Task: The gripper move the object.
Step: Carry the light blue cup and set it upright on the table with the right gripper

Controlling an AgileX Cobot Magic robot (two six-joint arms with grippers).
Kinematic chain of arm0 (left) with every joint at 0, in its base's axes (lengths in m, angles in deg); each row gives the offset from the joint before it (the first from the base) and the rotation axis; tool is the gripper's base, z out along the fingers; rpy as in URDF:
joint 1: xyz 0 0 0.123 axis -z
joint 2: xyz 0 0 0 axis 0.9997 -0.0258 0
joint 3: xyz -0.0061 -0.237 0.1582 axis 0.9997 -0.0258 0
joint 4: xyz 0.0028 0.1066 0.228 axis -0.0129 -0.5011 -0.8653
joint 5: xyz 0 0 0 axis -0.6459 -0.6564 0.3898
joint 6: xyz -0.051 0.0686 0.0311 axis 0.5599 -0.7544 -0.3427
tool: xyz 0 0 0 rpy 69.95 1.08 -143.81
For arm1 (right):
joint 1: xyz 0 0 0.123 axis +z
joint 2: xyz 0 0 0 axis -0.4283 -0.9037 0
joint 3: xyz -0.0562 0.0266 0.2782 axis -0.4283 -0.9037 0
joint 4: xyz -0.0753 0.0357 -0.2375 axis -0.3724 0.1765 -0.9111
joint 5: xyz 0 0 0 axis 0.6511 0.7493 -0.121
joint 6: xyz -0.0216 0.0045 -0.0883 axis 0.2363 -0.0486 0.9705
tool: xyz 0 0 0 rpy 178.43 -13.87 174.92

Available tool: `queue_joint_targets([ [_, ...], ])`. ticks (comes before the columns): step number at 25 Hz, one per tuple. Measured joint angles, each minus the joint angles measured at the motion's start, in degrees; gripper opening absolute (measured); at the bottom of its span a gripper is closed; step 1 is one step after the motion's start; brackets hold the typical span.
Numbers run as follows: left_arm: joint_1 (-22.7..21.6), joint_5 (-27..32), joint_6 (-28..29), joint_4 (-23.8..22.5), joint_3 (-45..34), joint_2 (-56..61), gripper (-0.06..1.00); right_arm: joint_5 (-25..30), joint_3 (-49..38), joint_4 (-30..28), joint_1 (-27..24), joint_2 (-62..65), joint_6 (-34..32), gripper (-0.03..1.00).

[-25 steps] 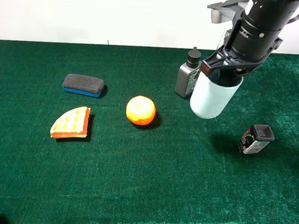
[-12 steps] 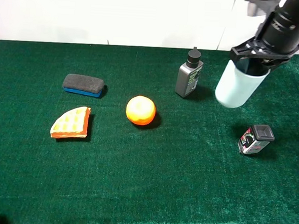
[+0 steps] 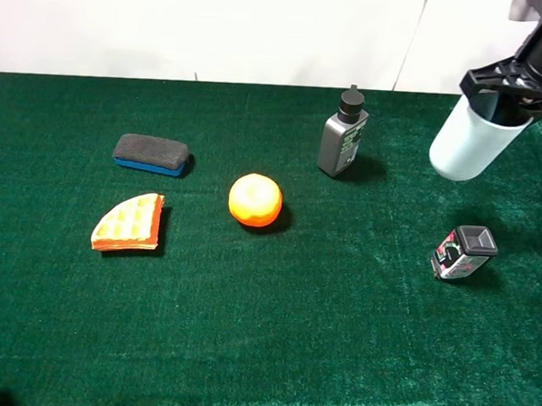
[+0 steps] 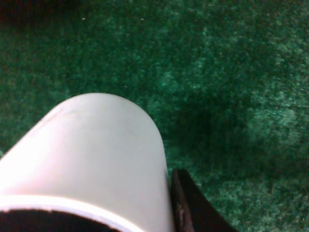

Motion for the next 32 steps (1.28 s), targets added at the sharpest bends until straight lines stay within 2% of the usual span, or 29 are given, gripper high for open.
queue_joint_targets([
  [8, 0.0, 0.0, 0.0, 0.0, 0.0, 0.0, 0.95, -4.26, -2.32, -0.83, -1.41, -1.55, -0.47, 0.01],
  [21, 0.0, 0.0, 0.0, 0.0, 0.0, 0.0, 0.95, -6.13, -2.97, -3.51, -1.41, -6.89, -2.17, 0.01],
  [32, 0.0, 0.0, 0.0, 0.0, 0.0, 0.0, 0.95, -15.5, -10.25, -3.53, -1.58, -8.22, -3.01, 0.01],
])
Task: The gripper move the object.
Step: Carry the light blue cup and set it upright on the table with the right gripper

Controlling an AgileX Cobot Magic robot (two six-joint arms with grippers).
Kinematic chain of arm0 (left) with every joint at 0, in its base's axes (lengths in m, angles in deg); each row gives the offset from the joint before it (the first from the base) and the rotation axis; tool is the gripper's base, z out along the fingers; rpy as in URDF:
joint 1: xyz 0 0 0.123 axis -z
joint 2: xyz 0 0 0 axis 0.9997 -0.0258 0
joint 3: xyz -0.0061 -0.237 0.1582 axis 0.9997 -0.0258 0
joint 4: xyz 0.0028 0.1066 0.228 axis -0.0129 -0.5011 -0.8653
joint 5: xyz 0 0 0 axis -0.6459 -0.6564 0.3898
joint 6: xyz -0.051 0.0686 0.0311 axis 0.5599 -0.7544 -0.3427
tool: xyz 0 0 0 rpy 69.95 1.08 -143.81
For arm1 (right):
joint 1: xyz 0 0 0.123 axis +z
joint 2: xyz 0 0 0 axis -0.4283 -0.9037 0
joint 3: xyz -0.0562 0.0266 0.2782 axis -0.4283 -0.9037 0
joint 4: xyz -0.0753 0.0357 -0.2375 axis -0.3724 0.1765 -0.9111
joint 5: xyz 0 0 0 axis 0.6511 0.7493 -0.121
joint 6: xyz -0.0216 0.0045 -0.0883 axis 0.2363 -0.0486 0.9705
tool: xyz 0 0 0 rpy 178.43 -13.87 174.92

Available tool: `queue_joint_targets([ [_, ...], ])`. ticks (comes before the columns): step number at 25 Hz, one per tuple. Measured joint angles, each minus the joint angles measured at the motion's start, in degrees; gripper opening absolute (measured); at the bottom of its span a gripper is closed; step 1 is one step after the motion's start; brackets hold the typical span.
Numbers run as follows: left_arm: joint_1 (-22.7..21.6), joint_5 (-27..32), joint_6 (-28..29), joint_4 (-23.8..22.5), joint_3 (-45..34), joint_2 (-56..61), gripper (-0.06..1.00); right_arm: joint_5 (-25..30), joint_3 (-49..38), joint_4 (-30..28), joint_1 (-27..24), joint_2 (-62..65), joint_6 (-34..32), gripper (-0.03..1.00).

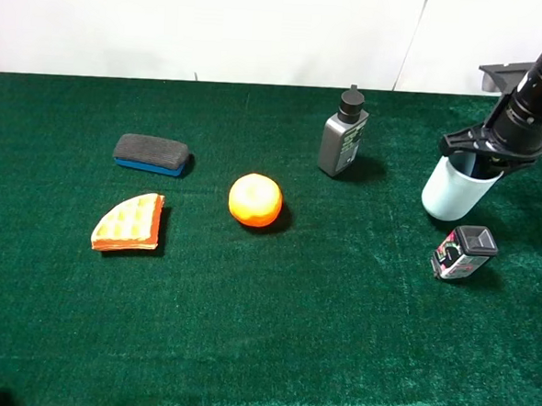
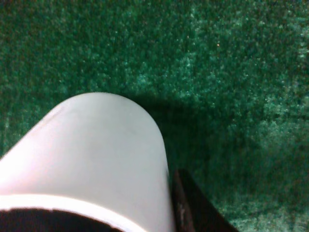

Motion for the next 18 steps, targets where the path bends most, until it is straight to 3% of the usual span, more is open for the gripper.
queue_joint_targets([
  [18, 0.0, 0.0, 0.0, 0.0, 0.0, 0.0, 0.95, -2.04, -1.41, -0.38, -0.34, 0.0, -1.27, 0.01],
])
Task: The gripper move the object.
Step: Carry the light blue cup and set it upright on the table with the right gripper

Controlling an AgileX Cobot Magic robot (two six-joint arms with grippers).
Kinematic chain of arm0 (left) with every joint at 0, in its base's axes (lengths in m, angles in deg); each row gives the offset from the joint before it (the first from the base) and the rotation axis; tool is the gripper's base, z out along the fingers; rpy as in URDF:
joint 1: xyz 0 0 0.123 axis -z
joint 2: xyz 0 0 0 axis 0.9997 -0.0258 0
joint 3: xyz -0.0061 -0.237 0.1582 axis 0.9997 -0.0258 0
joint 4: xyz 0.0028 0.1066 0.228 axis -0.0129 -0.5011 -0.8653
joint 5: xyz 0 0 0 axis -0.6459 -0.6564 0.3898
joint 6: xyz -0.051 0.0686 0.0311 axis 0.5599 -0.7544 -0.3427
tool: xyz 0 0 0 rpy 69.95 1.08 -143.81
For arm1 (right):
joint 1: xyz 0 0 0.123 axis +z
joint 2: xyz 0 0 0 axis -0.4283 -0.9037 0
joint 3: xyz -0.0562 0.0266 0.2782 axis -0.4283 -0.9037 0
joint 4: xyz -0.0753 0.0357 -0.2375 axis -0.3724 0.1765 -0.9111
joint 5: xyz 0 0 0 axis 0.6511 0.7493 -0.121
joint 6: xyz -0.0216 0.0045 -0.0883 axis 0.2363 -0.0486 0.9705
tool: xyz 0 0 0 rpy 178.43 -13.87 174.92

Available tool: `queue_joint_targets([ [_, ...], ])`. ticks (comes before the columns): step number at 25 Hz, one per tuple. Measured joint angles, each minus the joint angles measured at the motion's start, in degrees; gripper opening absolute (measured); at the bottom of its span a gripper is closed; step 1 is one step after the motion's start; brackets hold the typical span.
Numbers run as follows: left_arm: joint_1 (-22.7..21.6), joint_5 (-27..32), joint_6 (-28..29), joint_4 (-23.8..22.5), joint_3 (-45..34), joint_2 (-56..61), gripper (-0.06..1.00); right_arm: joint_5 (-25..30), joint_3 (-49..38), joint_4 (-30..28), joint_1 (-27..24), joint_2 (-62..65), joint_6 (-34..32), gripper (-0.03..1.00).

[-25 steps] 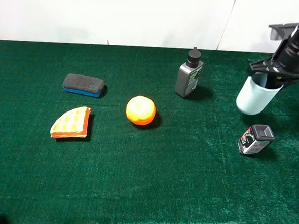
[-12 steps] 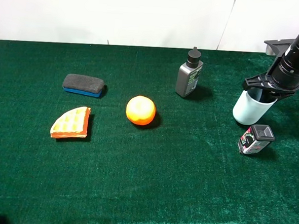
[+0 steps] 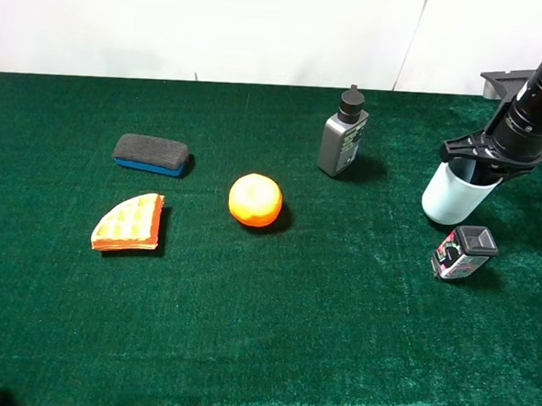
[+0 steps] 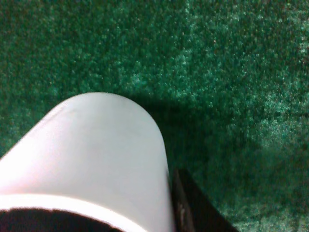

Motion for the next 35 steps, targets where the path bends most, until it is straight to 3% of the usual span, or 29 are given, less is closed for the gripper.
queue_joint_targets([
  [6, 0.0, 0.0, 0.0, 0.0, 0.0, 0.0, 0.95, -0.01, 0.0, -0.05, 0.0, 0.0, 0.0, 0.01],
  [9, 0.0, 0.0, 0.0, 0.0, 0.0, 0.0, 0.95, -0.01, 0.0, 0.0, 0.0, 0.0, 0.0, 0.06],
  [12, 0.0, 0.0, 0.0, 0.0, 0.0, 0.0, 0.95, -0.01, 0.0, 0.0, 0.0, 0.0, 0.0, 0.22],
  [16, 0.0, 0.0, 0.0, 0.0, 0.0, 0.0, 0.95, -0.06, 0.0, 0.0, 0.0, 0.0, -0.32, 0.57],
  [18, 0.0, 0.0, 0.0, 0.0, 0.0, 0.0, 0.95, -0.13, 0.0, 0.0, 0.0, 0.0, -1.15, 0.65],
  [28, 0.0, 0.0, 0.0, 0.0, 0.0, 0.0, 0.95, -0.09, 0.0, -0.06, 0.0, 0.0, -1.8, 0.69],
  [35, 0.0, 0.0, 0.0, 0.0, 0.0, 0.0, 0.95, 4.17, 2.73, -0.06, 0.0, 0.15, -1.8, 0.7],
])
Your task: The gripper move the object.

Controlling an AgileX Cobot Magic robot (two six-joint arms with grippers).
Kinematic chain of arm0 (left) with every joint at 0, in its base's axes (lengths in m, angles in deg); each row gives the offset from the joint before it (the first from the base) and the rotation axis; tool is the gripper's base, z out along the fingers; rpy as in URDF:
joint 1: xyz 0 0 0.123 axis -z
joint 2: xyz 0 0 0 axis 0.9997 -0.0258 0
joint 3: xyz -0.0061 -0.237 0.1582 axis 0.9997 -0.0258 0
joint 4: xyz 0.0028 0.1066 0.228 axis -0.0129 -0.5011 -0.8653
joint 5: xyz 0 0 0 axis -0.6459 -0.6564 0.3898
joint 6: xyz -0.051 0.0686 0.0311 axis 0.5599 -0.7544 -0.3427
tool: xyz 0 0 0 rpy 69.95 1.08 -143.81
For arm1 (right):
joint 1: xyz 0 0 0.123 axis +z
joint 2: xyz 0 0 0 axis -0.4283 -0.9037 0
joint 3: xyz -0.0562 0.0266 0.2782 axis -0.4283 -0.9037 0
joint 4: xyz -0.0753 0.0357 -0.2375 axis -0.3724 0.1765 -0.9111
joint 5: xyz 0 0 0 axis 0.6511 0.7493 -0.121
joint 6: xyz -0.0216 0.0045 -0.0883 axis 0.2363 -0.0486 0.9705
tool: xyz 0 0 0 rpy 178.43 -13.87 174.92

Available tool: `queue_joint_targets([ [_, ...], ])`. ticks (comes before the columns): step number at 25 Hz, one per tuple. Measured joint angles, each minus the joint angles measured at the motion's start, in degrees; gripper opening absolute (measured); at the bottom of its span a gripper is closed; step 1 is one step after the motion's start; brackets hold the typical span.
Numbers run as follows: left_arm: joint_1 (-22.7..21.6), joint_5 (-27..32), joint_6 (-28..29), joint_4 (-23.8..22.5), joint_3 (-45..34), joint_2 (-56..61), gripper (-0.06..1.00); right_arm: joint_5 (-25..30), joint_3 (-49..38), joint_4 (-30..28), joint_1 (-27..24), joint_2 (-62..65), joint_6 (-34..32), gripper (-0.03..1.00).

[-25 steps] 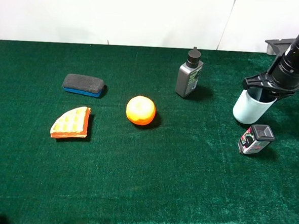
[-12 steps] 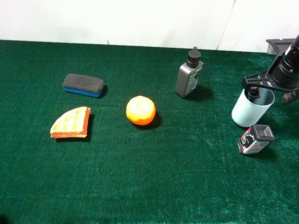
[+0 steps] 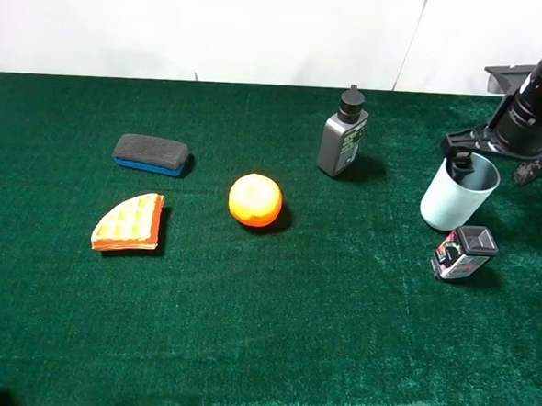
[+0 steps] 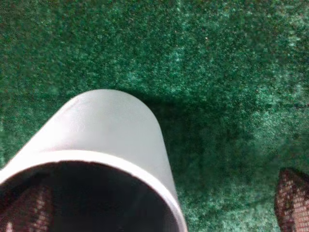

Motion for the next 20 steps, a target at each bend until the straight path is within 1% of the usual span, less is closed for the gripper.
queue_joint_targets([
  [4, 0.0, 0.0, 0.0, 0.0, 0.0, 0.0, 0.95, 2.26, 1.26, 0.0, 0.0, 1.49, 0.0, 0.7],
  [11, 0.0, 0.0, 0.0, 0.0, 0.0, 0.0, 0.95, 5.52, 1.66, 0.24, 0.0, 7.68, 0.0, 0.7],
  [20, 0.0, 0.0, 0.0, 0.0, 0.0, 0.0, 0.95, 11.82, 1.66, 3.97, 0.0, 16.02, 0.0, 0.7],
])
